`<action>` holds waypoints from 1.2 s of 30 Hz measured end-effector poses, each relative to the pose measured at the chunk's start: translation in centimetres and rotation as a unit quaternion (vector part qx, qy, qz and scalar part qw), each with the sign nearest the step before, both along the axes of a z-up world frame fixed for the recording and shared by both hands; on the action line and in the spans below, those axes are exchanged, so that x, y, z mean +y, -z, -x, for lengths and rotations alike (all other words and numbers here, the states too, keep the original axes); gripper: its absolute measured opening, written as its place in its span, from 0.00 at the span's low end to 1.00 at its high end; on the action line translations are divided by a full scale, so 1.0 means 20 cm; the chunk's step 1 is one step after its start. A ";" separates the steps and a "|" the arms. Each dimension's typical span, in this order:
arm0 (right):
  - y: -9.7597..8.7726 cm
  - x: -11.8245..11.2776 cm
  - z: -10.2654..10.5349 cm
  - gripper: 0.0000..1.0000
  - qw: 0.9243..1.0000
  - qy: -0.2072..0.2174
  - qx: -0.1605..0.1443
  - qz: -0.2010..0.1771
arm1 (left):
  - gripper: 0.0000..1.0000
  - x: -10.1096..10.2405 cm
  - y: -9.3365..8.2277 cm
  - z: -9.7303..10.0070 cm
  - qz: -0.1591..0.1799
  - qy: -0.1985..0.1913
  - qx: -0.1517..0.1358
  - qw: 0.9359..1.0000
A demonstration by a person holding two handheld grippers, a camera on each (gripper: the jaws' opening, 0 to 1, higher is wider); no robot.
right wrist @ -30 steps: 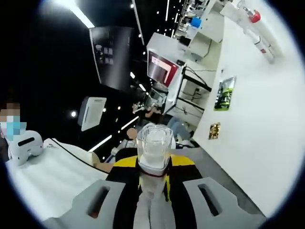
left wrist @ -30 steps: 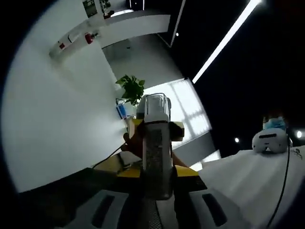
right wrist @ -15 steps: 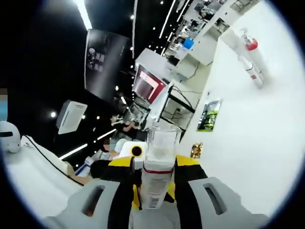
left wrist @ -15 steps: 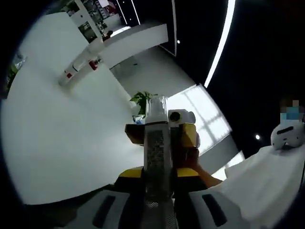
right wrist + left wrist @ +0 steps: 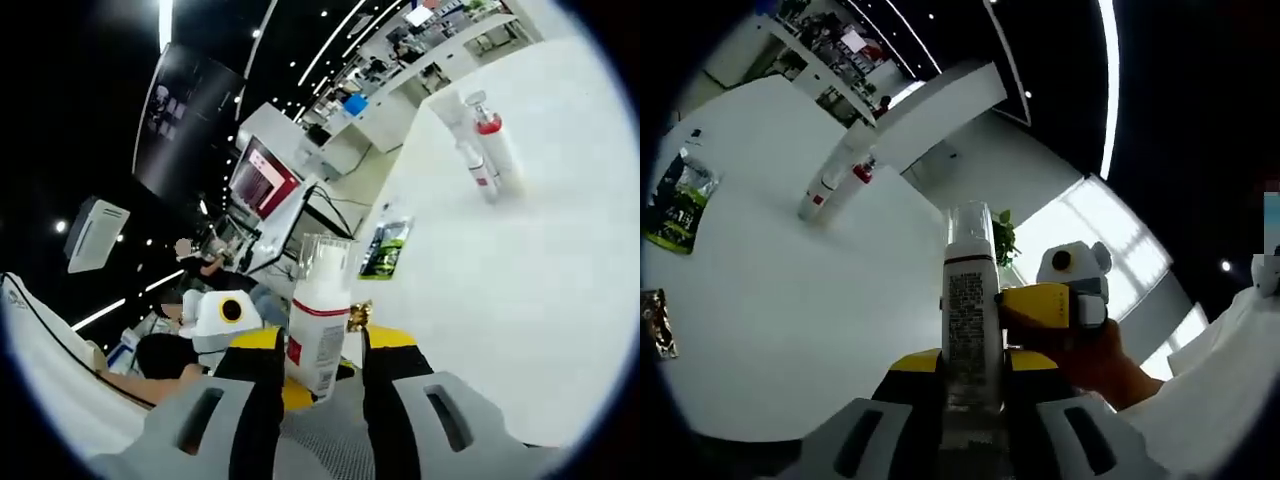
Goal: Arrange the skincare products in the storage area until every visible bottle or jar stands upright without overlapping.
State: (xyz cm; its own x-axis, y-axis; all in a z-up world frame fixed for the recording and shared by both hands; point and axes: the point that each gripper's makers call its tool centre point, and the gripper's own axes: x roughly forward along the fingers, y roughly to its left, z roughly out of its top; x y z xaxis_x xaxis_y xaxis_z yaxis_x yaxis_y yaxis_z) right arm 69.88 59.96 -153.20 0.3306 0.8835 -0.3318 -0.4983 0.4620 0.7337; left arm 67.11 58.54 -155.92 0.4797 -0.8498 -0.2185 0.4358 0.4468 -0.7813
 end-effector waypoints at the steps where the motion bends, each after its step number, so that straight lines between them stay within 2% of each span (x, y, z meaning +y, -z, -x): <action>1: 0.01 0.00 0.00 0.24 1.000 0.005 0.004 0.001 | 0.22 -0.01 0.00 0.01 -0.015 0.002 -0.006 1.000; 4: 0.02 0.00 0.01 0.23 1.000 0.013 0.016 0.003 | 0.22 -0.02 0.03 0.01 -0.067 0.006 -0.031 0.997; 5: 0.03 0.00 0.02 0.22 1.000 0.015 0.021 0.006 | 0.22 -0.02 0.04 0.01 -0.084 0.009 -0.038 0.996; 6: 0.04 -0.01 0.02 0.21 0.999 0.020 0.022 0.016 | 0.22 -0.02 0.04 0.01 -0.106 0.013 -0.057 0.993; 7: 0.04 -0.01 0.02 0.21 0.999 0.023 0.024 0.017 | 0.22 -0.02 0.05 0.01 -0.121 0.010 -0.060 0.991; 10: 0.05 -0.04 0.03 0.20 0.998 0.034 0.050 0.011 | 0.22 -0.03 0.05 0.01 -0.154 0.015 -0.091 0.984; 13: 0.05 -0.05 0.04 0.19 0.998 0.037 0.052 0.012 | 0.22 -0.03 0.07 0.01 -0.191 0.027 -0.117 0.974; 14: 0.06 -0.05 0.04 0.19 0.998 0.036 0.052 0.016 | 0.22 -0.03 0.08 0.02 -0.196 0.034 -0.112 0.974; 15: 0.07 -0.05 0.04 0.18 0.998 0.037 0.055 0.013 | 0.22 -0.02 0.08 0.00 -0.212 0.033 -0.133 0.967; 16: 0.07 -0.05 0.04 0.18 0.997 0.041 0.058 0.006 | 0.22 -0.01 0.08 0.00 -0.221 0.030 -0.144 0.964; 17: 0.07 -0.05 0.04 0.19 0.997 0.043 0.062 -0.002 | 0.22 0.00 0.08 0.00 -0.228 0.028 -0.143 0.963; 21: 0.06 -0.04 0.03 0.19 0.995 0.062 0.075 -0.024 | 0.22 0.02 0.08 -0.03 -0.271 0.015 -0.170 0.947; 22: 0.07 -0.04 0.02 0.18 0.994 0.065 0.079 -0.026 | 0.22 0.02 0.08 -0.03 -0.278 0.015 -0.170 0.945; 25: 0.07 -0.05 0.01 0.18 0.993 0.068 0.089 -0.025 | 0.22 0.03 0.10 -0.04 -0.319 0.017 -0.192 0.928; 26: 0.08 -0.06 0.02 0.17 0.994 0.068 0.088 -0.020 | 0.22 0.03 0.11 -0.05 -0.338 0.021 -0.201 0.919; 27: 0.08 -0.06 0.02 0.17 0.993 0.070 0.093 -0.018 | 0.22 0.03 0.11 -0.05 -0.342 0.023 -0.205 0.917; 28: 0.08 -0.07 0.02 0.16 0.993 0.073 0.093 -0.018 | 0.22 0.02 0.11 -0.04 -0.335 0.020 -0.201 0.920; 30: 0.09 -0.08 0.02 0.16 0.993 0.076 0.093 -0.017 | 0.23 0.02 0.11 -0.05 -0.328 0.019 -0.198 0.924; 32: 0.09 -0.08 0.01 0.16 0.993 0.076 0.090 -0.016 | 0.23 0.02 0.11 -0.05 -0.327 0.020 -0.199 0.924; 35: 0.09 -0.08 0.01 0.16 0.994 0.069 0.083 -0.009 | 0.23 0.01 0.11 -0.03 -0.299 0.032 -0.188 0.935; 36: 0.09 -0.08 0.01 0.16 0.994 0.068 0.080 -0.009 | 0.24 0.01 0.11 -0.03 -0.295 0.036 -0.187 0.936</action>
State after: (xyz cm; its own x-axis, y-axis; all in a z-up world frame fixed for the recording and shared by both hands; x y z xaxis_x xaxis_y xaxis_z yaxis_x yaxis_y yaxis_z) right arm 69.60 58.43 -154.93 0.3913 0.8407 -0.3743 -0.3088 0.5032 0.8071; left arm 67.62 58.80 -158.19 0.5625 -0.6672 -0.4882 0.6758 0.7113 -0.1934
